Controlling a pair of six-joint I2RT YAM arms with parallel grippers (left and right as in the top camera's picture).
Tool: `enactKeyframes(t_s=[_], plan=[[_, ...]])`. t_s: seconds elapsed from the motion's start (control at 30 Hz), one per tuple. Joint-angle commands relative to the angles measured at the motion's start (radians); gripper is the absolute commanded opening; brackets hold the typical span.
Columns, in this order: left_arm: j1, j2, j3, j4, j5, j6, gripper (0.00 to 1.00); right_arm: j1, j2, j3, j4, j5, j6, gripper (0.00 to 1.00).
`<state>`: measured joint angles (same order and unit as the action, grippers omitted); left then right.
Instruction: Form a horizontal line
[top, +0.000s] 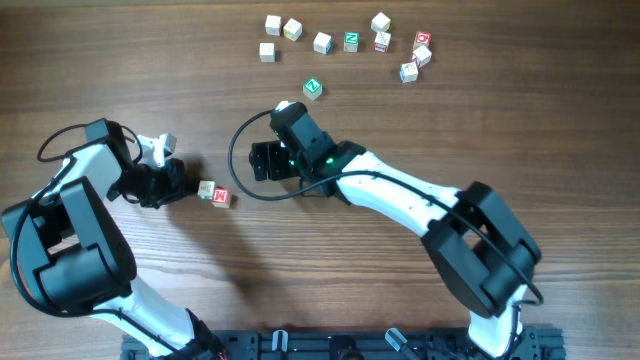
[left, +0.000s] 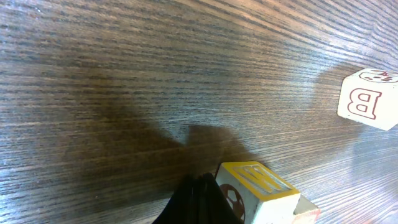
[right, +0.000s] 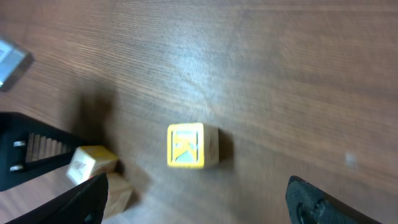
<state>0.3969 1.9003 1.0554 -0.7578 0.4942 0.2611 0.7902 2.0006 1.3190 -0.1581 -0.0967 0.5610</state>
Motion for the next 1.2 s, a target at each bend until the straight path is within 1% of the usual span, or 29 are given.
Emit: enactKeyframes(t_s=[0.0,0.13,0.2,0.3,0.37,0.47,0.57,0.63,0.7,0.8,0.87,0.93,1.0,1.13,1.17], plan=[[-0.006,0.019,-0.008,0.010,-0.032,0.015,0.05,0.009,0.088,0.000,0.055,-0.008,-0.131,0.92],[-0.006,0.019,-0.008,0.010,-0.032,0.016,0.05,0.030,0.120,0.001,0.086,0.032,-0.155,0.92],[-0.006,0.019,-0.008,0.013,-0.032,0.015,0.05,0.041,0.125,0.001,0.123,0.080,-0.170,0.89],[-0.006,0.019,-0.008,0.013,-0.031,0.015,0.05,0.061,0.153,0.004,0.173,0.099,-0.194,0.86],[-0.006,0.019,-0.008,0.013,-0.031,0.015,0.05,0.071,0.156,0.004,0.180,0.146,-0.195,0.81],[-0.006,0.019,-0.008,0.013,-0.031,0.015,0.05,0.075,0.166,0.004,0.243,0.203,-0.217,0.72],[-0.006,0.019,-0.008,0.013,-0.023,0.015,0.05,0.075,0.188,0.005,0.270,0.203,-0.217,0.70],[-0.006,0.019,-0.008,0.013,-0.020,0.015,0.05,0.075,0.190,0.005,0.280,0.203,-0.220,0.66],[-0.006,0.019,-0.008,0.013,-0.020,0.015,0.05,0.076,0.190,0.005,0.282,0.202,-0.219,0.61],[-0.006,0.019,-0.008,0.013,-0.020,0.015,0.05,0.079,0.190,0.005,0.272,0.202,-0.219,0.47],[-0.006,0.019,-0.008,0.013,-0.020,0.015,0.05,0.082,0.190,0.005,0.272,0.202,-0.219,0.39],[-0.006,0.019,-0.008,0.013,-0.020,0.015,0.05,0.090,0.189,0.005,0.269,0.202,-0.217,0.34],[-0.006,0.019,-0.008,0.013,-0.020,0.015,0.05,0.100,0.181,0.009,0.246,0.202,-0.202,0.32],[-0.006,0.019,-0.008,0.013,-0.020,0.015,0.05,0.122,0.132,0.061,0.080,0.203,-0.105,0.21],[-0.006,0.019,-0.008,0.013,-0.020,0.016,0.05,0.122,0.117,0.069,0.042,0.203,-0.064,0.20]])
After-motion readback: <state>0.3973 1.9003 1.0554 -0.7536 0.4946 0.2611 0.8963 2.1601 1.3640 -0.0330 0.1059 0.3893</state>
